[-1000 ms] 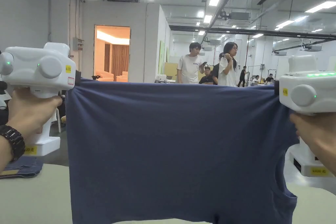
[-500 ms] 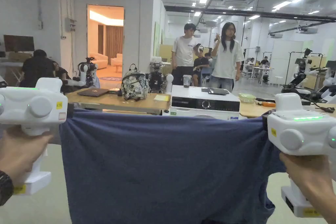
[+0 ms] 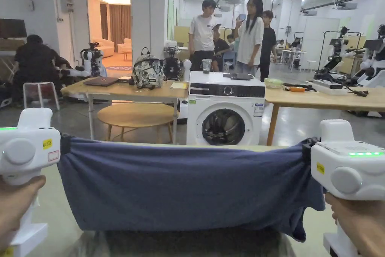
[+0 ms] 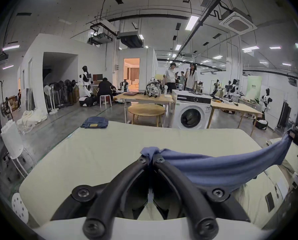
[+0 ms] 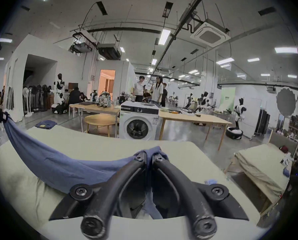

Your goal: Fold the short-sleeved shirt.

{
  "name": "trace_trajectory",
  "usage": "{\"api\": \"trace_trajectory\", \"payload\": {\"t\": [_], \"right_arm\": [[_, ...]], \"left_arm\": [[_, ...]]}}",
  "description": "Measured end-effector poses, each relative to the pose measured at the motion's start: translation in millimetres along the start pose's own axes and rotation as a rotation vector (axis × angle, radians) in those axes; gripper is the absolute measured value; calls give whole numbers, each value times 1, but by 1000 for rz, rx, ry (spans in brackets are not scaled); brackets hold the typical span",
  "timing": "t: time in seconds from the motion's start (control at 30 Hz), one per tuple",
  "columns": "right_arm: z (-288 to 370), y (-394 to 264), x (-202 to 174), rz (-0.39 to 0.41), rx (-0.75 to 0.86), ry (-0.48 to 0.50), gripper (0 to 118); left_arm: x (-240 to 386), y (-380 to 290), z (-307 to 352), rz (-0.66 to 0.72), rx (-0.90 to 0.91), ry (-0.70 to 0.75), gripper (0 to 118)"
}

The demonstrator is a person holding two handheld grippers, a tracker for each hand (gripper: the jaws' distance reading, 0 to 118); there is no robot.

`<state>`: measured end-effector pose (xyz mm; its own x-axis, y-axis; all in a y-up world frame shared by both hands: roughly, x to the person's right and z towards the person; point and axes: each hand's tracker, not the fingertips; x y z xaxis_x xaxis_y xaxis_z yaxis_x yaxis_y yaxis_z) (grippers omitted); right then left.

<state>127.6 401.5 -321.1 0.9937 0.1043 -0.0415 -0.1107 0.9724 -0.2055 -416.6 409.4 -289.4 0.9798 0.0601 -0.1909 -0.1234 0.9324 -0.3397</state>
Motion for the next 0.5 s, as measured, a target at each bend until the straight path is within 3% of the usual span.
{"api": "trace_trajectory", "payload": {"t": [0.1,0.5], "right_arm": [[22,-34,0,-23,-40,20,3],[102,-147,-13,19,-259,52,3]], "left_arm": [[-5,-37,22,-1,-10,-5,0],[-13,-184,88,70,-193,-1,0]]}}
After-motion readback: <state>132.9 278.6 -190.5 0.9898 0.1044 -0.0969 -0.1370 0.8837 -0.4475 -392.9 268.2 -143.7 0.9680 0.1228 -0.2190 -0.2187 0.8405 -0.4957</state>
